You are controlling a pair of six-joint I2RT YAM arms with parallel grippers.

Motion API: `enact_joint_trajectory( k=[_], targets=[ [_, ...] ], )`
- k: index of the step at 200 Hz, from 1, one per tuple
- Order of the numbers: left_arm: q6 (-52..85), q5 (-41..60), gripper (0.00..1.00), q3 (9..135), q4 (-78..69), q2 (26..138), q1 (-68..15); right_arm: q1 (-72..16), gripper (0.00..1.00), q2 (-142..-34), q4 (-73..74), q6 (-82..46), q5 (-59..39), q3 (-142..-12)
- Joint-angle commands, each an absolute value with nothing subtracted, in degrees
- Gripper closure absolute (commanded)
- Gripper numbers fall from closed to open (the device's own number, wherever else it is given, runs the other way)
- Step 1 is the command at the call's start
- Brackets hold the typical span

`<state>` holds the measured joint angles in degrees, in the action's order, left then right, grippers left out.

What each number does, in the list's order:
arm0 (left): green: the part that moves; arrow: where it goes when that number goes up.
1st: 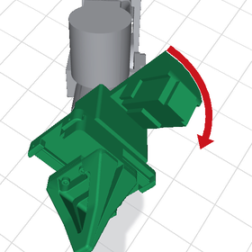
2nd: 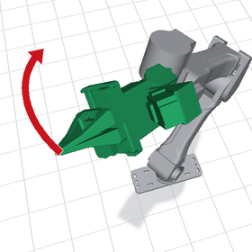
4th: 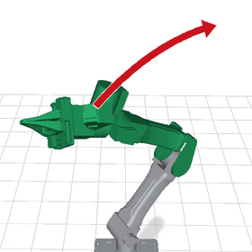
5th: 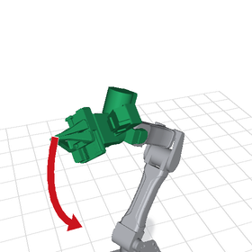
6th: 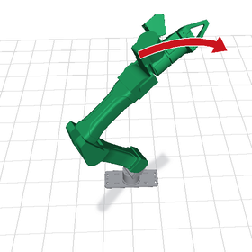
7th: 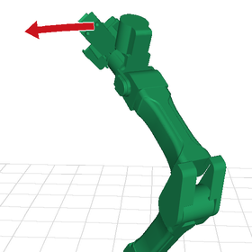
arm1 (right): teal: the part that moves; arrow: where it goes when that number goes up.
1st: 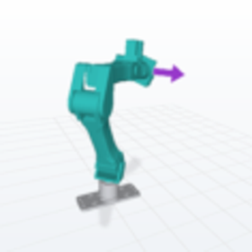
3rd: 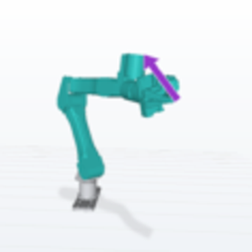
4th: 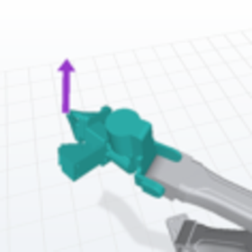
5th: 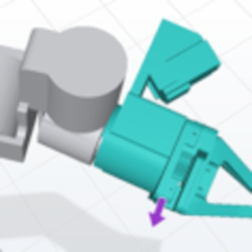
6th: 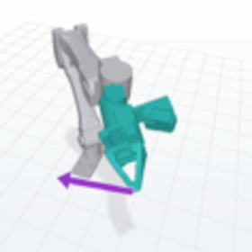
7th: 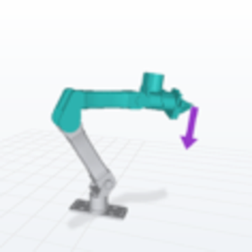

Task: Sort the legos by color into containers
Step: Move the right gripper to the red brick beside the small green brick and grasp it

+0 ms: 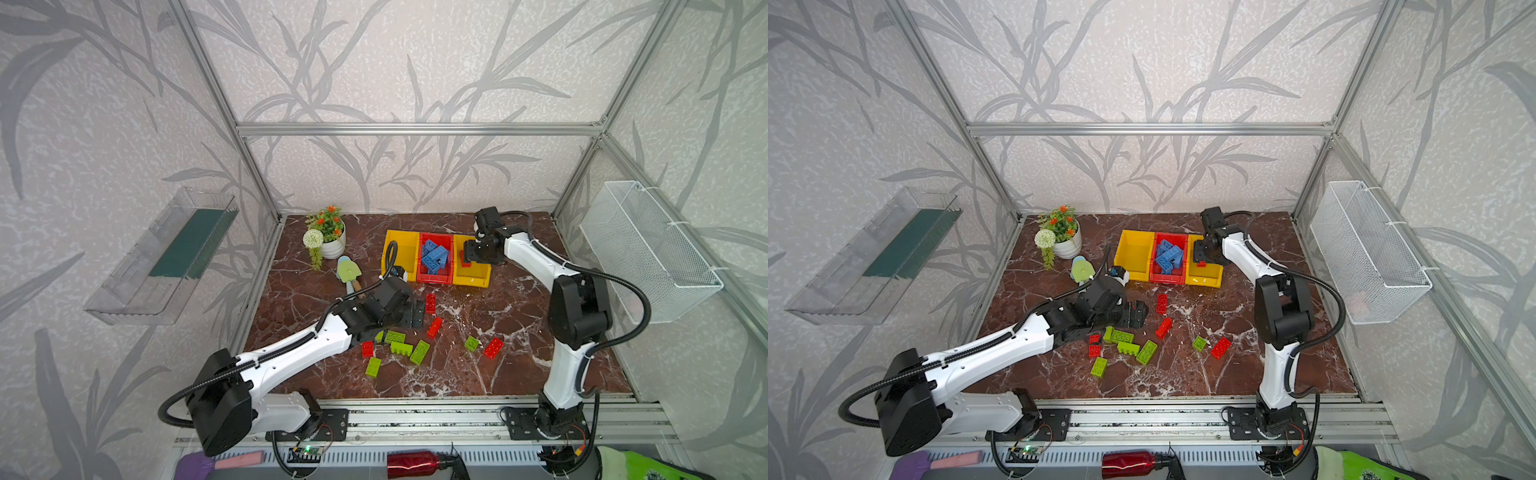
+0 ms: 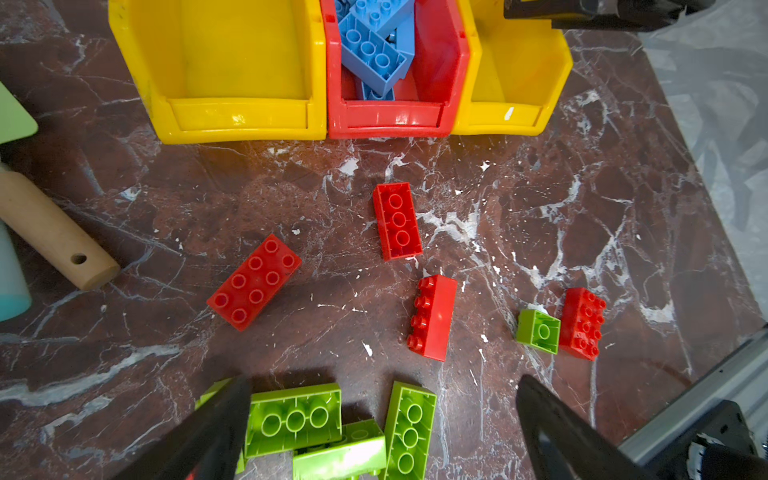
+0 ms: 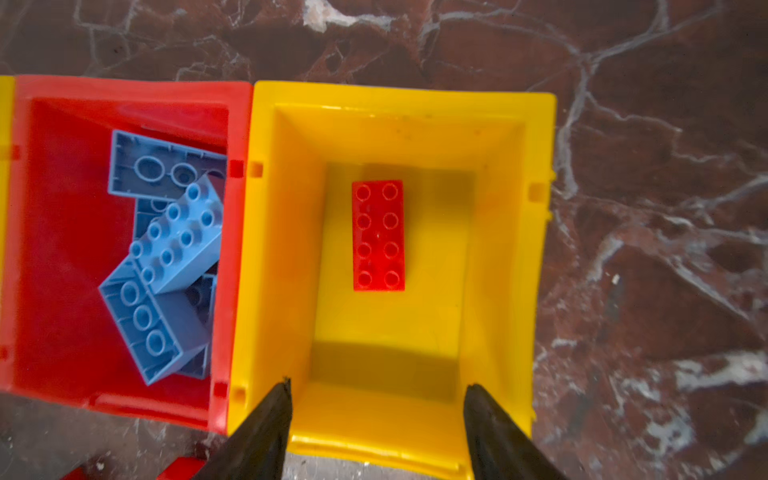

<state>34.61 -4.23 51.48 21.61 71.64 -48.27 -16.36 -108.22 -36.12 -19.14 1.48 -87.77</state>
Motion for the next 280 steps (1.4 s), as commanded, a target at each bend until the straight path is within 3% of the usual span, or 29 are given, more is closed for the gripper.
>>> enact_joint_trajectory(
  k=[1,65,121,240,280],
  targets=[
    [35.6,-3.1,0.01,48.4,21.5,67.2,-48.3,-17.0,0.33,-100.0,-38.1,-22.6,2.5,-80.2],
    [37.0,1.1,0.01,39.7,19.3,58.7,-49.1,-20.4,0.32,-75.4,-37.1,-30.6,4.8,-50.1],
    [38.8,0.2,0.01,36.1,18.7,54.4,-51.8,-22.9,0.24,-63.2,-37.6,-37.9,4.0,-37.8],
    [40.1,-2.1,0.01,33.2,20.3,48.8,-52.6,-27.7,0.24,-65.0,-33.2,-43.9,2.9,-31.0],
    [39.6,-2.1,0.01,33.3,20.0,49.7,-52.6,-28.9,0.33,-69.2,-32.3,-44.4,3.2,-31.5]
  ],
)
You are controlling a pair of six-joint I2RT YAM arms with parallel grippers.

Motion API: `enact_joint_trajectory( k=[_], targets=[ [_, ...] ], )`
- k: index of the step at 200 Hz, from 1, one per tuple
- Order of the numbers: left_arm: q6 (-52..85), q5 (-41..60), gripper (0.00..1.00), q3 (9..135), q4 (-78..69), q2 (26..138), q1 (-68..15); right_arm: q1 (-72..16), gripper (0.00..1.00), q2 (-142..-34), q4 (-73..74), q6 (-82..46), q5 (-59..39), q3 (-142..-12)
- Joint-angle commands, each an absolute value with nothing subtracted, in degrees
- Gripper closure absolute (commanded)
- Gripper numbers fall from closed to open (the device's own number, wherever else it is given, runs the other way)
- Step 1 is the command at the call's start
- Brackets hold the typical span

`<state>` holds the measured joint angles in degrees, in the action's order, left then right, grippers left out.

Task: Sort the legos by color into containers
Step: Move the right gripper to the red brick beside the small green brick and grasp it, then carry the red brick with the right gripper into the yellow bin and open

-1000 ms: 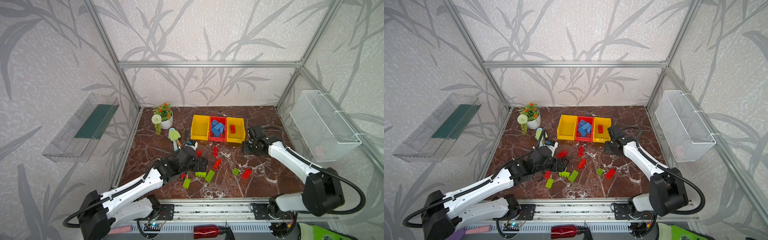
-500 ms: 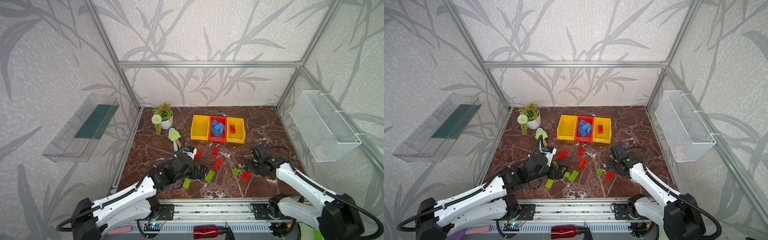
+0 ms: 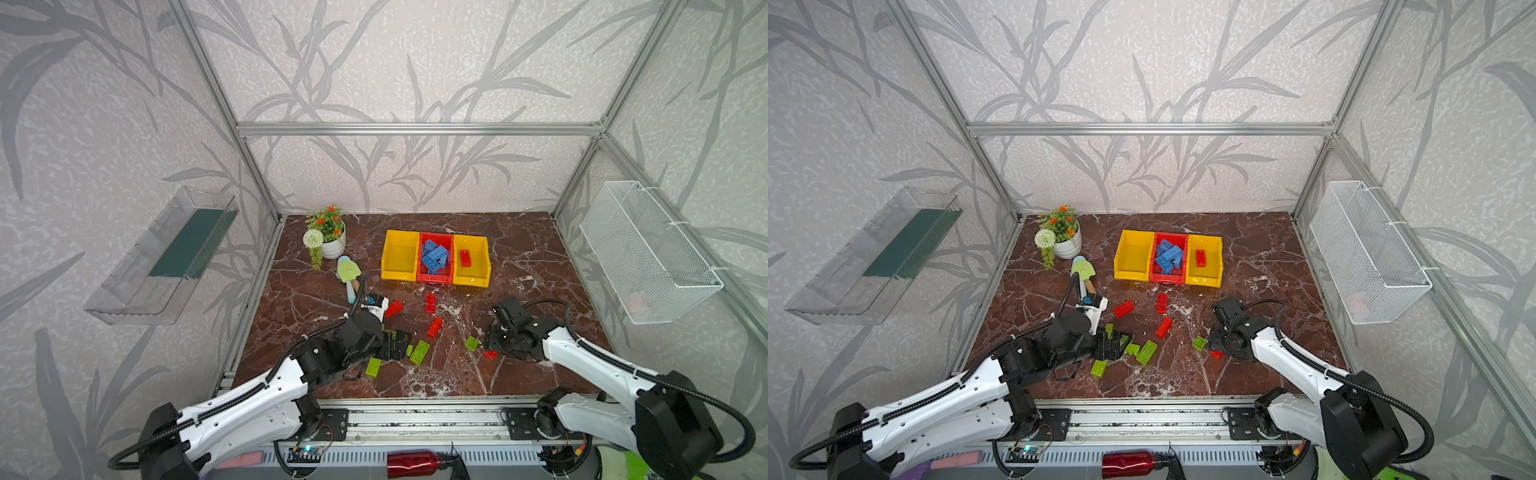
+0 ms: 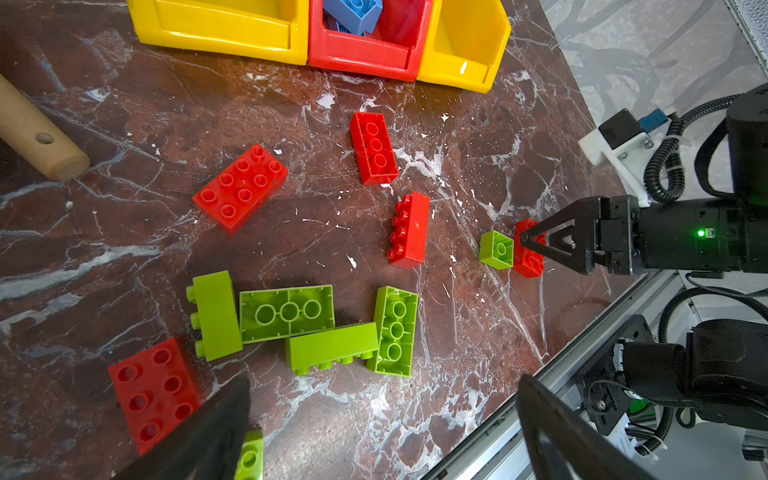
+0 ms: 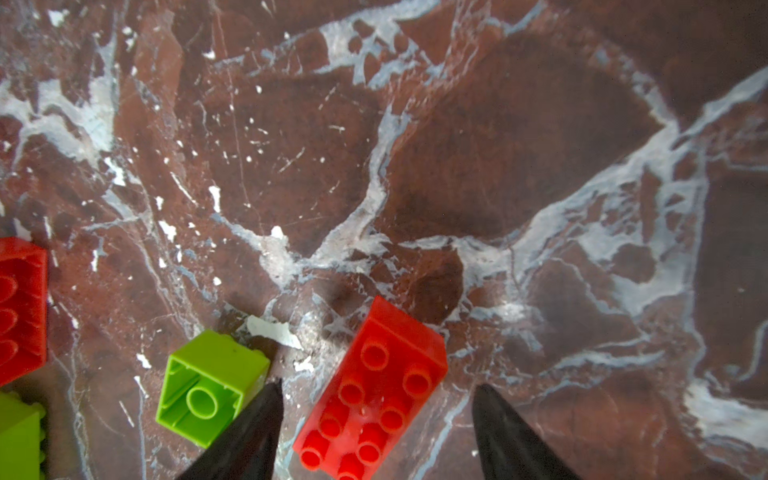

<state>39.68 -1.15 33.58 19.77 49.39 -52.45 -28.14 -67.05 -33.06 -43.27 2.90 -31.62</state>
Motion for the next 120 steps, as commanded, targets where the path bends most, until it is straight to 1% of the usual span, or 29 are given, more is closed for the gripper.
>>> enact_joint_trajectory(
  k=[1,22,88,102,120],
  targets=[
    [39.6,-2.1,0.01,33.3,20.0,49.7,-52.6,-28.9,0.33,-69.3,-32.2,-44.4,3.2,-31.5],
    [39.4,-2.3,0.01,33.1,19.7,49.8,-52.6,-29.4,0.4,-71.2,-32.0,-44.6,3.2,-31.8],
    [38.6,-3.1,0.01,33.0,19.7,49.9,-52.6,-29.6,0.69,-75.0,-33.1,-43.6,3.8,-34.5],
    [38.5,-3.3,0.01,33.2,19.7,50.0,-52.6,-29.6,0.72,-74.4,-34.4,-43.0,4.3,-35.9],
    [39.0,-4.5,0.01,33.6,20.3,50.1,-52.6,-29.6,0.73,-73.0,-36.3,-41.5,5.2,-38.8]
  ],
)
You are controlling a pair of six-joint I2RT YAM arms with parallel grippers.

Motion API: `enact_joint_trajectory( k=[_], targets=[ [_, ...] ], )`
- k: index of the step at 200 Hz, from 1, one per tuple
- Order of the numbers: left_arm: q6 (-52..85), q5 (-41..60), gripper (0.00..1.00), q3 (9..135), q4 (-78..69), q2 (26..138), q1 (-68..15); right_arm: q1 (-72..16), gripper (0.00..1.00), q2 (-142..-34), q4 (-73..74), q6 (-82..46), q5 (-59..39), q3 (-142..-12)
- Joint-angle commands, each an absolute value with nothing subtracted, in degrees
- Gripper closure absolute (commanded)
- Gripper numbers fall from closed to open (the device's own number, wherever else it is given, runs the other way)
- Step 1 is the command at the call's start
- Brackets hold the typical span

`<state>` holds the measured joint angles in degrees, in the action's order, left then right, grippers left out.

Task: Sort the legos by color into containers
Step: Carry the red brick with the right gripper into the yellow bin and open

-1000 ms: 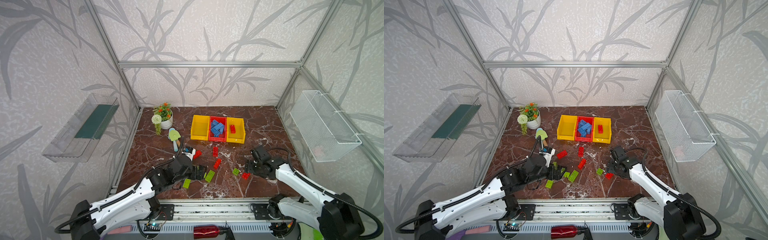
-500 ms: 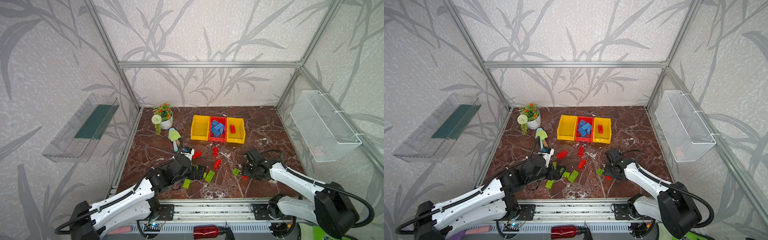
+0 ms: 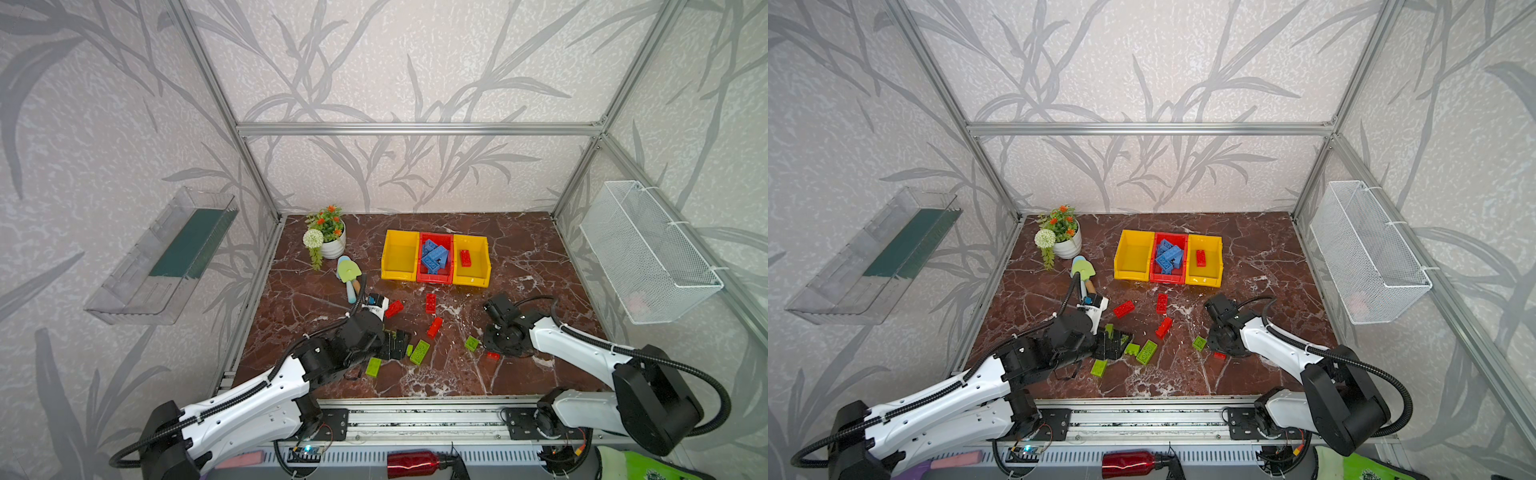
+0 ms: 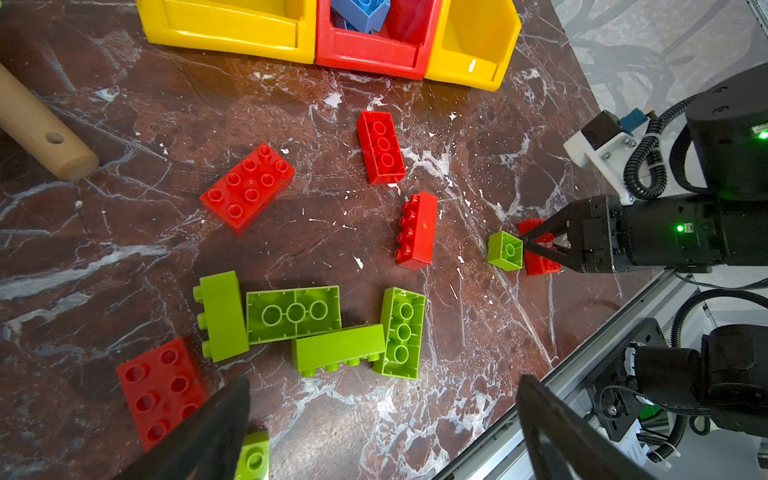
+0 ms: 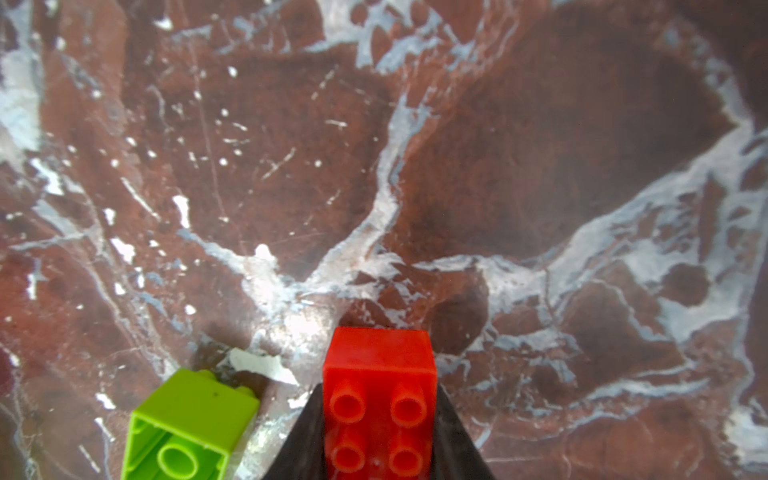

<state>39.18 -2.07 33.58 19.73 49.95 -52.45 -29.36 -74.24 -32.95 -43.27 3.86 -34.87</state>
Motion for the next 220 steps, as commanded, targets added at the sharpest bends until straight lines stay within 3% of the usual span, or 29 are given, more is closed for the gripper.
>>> enact_joint_trajectory(
  k=[1,55,104,168,185,220],
  targets=[
    [39.1,-4.5,0.01,33.6,20.4,50.1,-52.6,-29.6,0.73,-72.9,-36.4,-41.4,5.2,-39.1],
    [37.5,-7.9,0.01,36.2,20.4,54.0,-52.6,-26.3,0.73,-76.9,-36.9,-30.5,10.8,-55.1],
    [34.7,-9.1,0.01,43.7,20.3,63.5,-52.0,-20.7,0.72,-93.6,-34.4,-22.5,6.8,-73.5],
    [32.6,-9.5,0.01,52.9,23.8,72.8,-49.5,-16.2,0.69,-118.6,-41.2,-18.0,3.8,-100.9],
    [32.9,-9.3,0.01,53.2,23.9,73.2,-48.4,-15.1,0.64,-123.5,-44.5,-17.6,3.1,-107.4],
    [33.1,-8.7,0.01,53.2,24.6,73.1,-47.0,-14.6,0.36,-125.6,-47.1,-17.8,2.6,-111.9]
  ],
)
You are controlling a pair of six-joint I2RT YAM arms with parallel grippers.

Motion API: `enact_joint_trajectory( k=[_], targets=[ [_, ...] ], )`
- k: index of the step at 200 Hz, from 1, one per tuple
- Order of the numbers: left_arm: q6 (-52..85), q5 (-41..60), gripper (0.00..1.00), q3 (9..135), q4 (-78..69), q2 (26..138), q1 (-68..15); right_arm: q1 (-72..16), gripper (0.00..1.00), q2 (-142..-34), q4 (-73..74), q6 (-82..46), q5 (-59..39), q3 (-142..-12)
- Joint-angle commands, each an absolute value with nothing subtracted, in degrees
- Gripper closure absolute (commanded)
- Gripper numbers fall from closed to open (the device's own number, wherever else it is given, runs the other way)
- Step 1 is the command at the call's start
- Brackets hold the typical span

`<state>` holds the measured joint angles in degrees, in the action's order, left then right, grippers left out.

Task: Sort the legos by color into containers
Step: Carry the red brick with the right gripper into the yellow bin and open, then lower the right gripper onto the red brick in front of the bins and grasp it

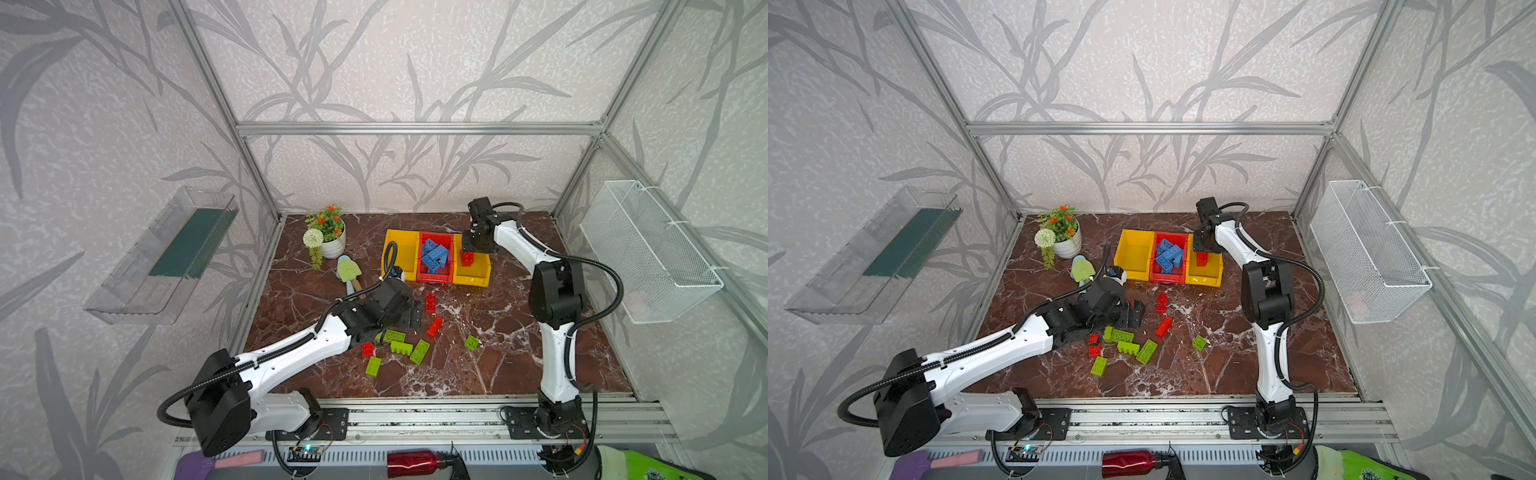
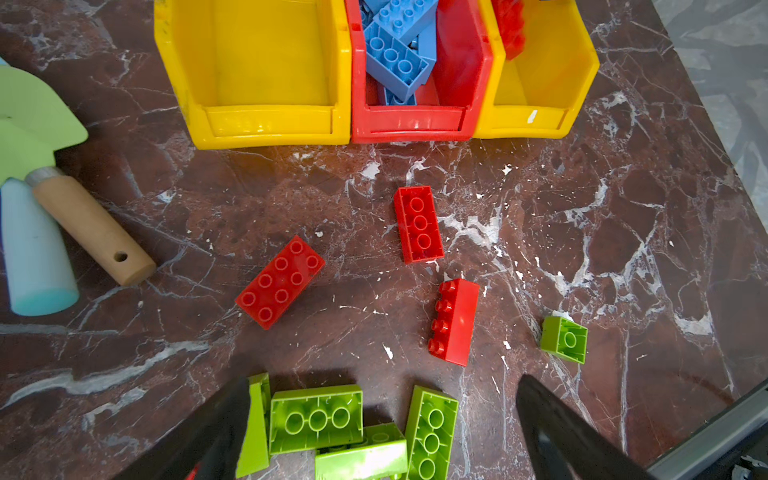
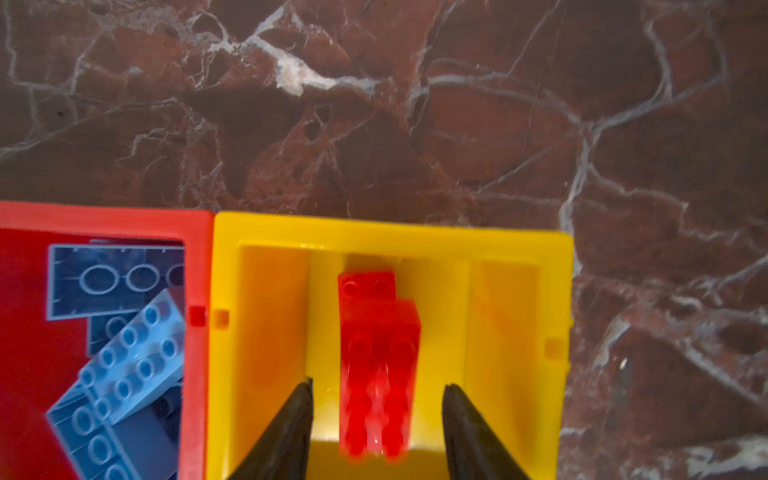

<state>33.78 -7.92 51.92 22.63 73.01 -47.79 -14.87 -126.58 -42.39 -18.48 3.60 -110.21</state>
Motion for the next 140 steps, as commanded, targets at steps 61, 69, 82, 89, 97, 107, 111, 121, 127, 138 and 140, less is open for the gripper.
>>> enact_joint_trajectory(
  k=[61,69,82,89,97,107,111,121,127,138,140],
  targets=[
    [34.6,-7.3,0.01,49.8,25.3,66.7,-46.8,-18.2,0.31,-109.4,-41.8,-20.1,0.5,-94.7],
    [35.3,-7.0,0.01,48.6,25.3,65.1,-46.8,-19.5,0.31,-107.4,-41.7,-20.5,0.4,-92.5],
    [36.4,-6.7,0.01,46.4,25.3,61.8,-46.8,-22.0,0.31,-104.9,-41.4,-21.2,0.5,-88.8],
    [37.1,-6.7,0.01,45.1,25.5,59.9,-46.8,-23.5,0.31,-103.9,-41.2,-21.4,0.7,-87.0],
    [37.9,-6.4,0.01,43.5,25.8,57.7,-46.8,-25.3,0.31,-102.8,-41.6,-22.0,1.4,-85.4],
    [38.7,-6.2,0.01,41.8,26.1,54.8,-46.9,-27.4,0.31,-101.8,-41.5,-22.9,1.8,-83.2],
    [39.1,-6.1,0.01,41.0,26.4,53.7,-46.9,-28.1,0.31,-101.5,-41.2,-23.2,1.7,-82.1],
    [39.6,-5.7,0.01,39.4,26.7,50.9,-47.0,-30.1,0.31,-100.9,-40.3,-24.4,1.7,-80.2],
    [39.8,-5.3,0.01,38.4,26.7,49.3,-47.0,-31.3,0.31,-100.8,-39.7,-25.0,1.6,-79.3],
    [40.0,-4.9,0.01,36.7,26.7,46.6,-46.9,-33.2,0.31,-101.1,-39.6,-26.1,2.0,-78.3],
    [40.1,-4.9,0.01,36.4,26.8,46.1,-46.9,-33.5,0.31,-101.1,-39.6,-26.3,2.1,-78.2]
  ],
)
